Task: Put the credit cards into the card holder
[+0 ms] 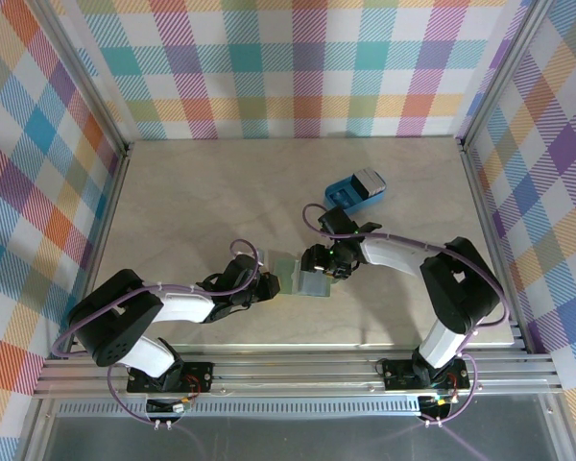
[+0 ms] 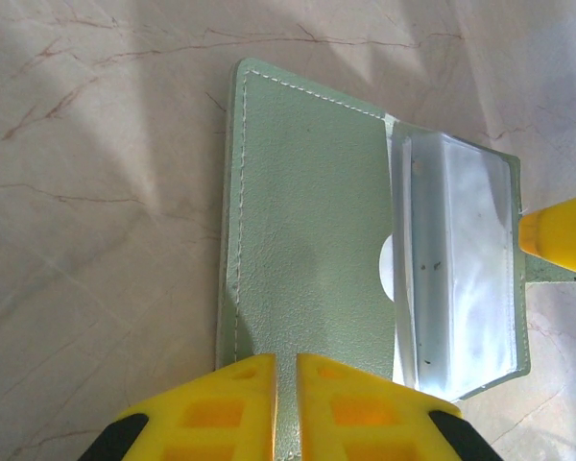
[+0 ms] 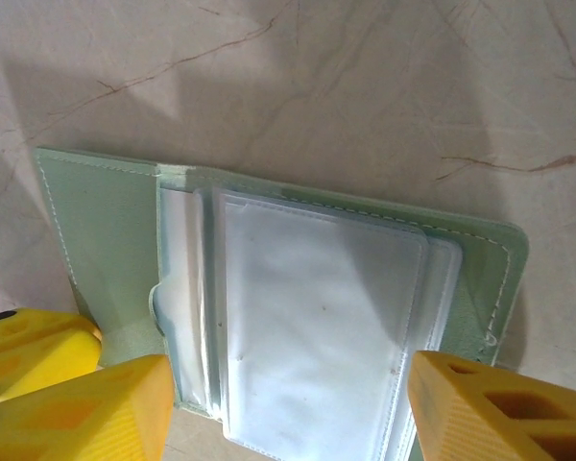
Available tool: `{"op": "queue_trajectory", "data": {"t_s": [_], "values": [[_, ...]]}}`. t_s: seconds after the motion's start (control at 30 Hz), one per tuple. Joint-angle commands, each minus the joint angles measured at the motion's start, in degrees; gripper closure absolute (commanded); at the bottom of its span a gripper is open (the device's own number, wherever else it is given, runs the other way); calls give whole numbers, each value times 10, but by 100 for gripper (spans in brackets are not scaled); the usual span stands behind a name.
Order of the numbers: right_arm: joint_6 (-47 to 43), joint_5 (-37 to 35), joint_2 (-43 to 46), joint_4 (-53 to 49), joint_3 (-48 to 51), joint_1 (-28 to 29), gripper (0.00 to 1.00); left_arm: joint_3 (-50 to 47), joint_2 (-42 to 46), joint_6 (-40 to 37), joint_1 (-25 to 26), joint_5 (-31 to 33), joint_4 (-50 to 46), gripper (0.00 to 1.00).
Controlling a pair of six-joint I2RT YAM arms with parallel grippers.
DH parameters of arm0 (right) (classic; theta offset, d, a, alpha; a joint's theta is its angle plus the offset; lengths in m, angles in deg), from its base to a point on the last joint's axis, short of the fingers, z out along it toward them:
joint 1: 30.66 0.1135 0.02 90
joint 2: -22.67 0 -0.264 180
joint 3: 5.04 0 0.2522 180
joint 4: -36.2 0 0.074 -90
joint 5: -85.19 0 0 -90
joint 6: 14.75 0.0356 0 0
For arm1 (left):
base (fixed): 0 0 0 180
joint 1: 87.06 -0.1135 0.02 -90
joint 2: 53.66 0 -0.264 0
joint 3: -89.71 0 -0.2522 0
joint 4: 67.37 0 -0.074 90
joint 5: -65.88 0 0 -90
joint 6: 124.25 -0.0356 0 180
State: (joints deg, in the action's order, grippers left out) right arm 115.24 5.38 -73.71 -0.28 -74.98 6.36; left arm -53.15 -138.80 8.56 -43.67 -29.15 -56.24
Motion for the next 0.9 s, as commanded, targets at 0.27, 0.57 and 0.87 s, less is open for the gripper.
{"op": "queue_trajectory", "data": {"t_s": [0.27, 0.57, 0.87], "values": [[2, 37, -28, 27, 8, -4, 34, -15, -16, 2, 7, -2, -6, 85], [12, 81, -30, 69, 15, -8, 35, -17, -22, 6, 7, -4, 2, 85], [20, 113, -26, 107, 19, -9, 39, -24, -24, 9, 8, -4, 9, 85]]}}
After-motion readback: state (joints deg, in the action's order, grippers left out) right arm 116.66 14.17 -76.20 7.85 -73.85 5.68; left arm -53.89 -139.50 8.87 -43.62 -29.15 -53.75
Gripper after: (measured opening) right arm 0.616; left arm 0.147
